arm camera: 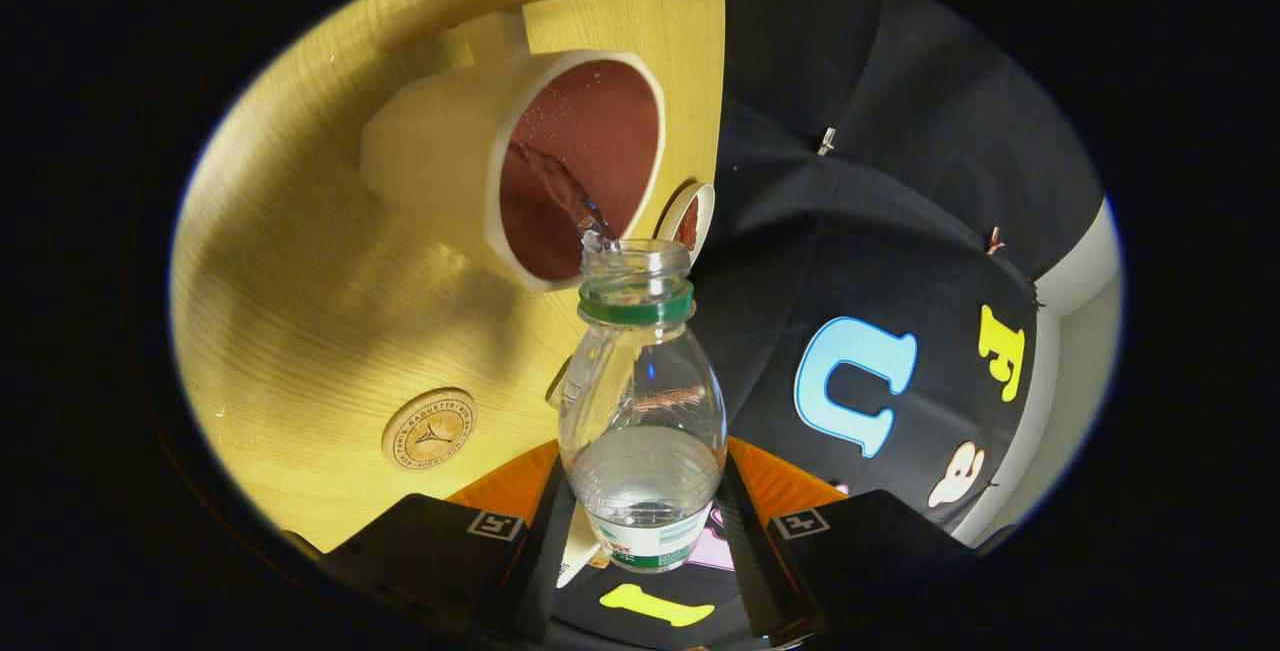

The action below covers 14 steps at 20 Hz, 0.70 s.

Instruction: Take the bottle from table, then pour the juice into the cup, finally place the bottle on the coaster

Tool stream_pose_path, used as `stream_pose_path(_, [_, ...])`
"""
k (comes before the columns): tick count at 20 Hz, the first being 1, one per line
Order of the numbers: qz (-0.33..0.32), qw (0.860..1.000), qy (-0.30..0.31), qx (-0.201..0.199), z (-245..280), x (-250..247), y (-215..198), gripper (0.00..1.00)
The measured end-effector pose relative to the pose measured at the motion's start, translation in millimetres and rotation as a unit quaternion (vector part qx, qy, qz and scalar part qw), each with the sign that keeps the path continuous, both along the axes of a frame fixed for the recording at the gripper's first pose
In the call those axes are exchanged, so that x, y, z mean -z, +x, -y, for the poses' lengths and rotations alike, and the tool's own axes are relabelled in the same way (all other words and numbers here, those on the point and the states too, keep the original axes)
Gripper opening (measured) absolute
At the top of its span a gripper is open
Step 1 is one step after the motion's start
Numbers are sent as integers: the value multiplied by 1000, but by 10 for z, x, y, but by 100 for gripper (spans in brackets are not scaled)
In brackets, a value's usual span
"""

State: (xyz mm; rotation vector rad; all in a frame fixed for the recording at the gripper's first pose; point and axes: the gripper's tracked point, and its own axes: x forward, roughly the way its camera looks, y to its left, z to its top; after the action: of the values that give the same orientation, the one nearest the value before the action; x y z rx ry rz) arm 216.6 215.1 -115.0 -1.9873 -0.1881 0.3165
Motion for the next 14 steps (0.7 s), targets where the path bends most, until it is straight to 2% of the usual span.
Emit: stream_pose_path(14, [23,998,-50,-37,-111,-118,41,75])
